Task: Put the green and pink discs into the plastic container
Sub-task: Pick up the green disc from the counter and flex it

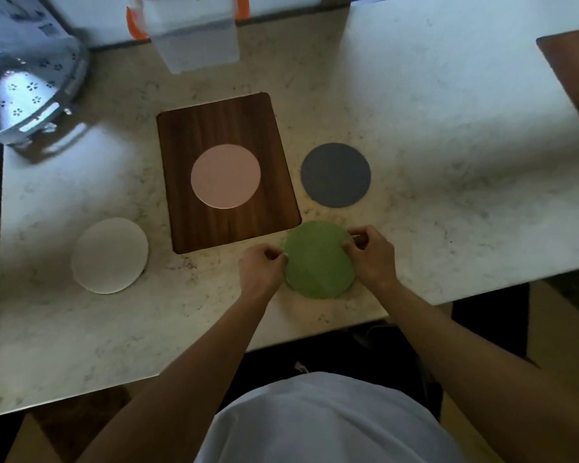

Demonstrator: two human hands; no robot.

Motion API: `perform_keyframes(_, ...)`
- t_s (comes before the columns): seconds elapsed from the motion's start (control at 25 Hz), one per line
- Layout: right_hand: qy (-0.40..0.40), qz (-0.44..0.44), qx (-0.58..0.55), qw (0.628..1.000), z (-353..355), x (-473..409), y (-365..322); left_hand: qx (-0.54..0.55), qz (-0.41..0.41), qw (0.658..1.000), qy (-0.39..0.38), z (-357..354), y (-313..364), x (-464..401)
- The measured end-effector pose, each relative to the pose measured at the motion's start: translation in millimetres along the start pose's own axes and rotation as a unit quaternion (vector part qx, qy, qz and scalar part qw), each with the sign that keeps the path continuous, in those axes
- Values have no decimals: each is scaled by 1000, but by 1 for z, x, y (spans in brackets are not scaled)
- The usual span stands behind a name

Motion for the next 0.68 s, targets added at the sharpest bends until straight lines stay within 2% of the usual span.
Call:
perform_keyframes(0.24,-20,4,25,999,3,-10,11,-27,12,999,-15,-11,-5,-8)
perform_keyframes(0.52,-20,27,16,999,1,-18,8,-38,-10,998,46,-8,0,-3)
perform_keyframes(0.68,-16,21,55,998,-1,-23,9,-63,-8,997,42,-9,3,-5)
Point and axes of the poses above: each hand's wrist, its own x-axis away from the middle knuckle, its own z-axis out of the back of the hand, y = z × x, the point moved 6 cm from there along -x, towards the middle knuckle, and after that the axes turned 15 degrees about -y, right-handed, at the moved point
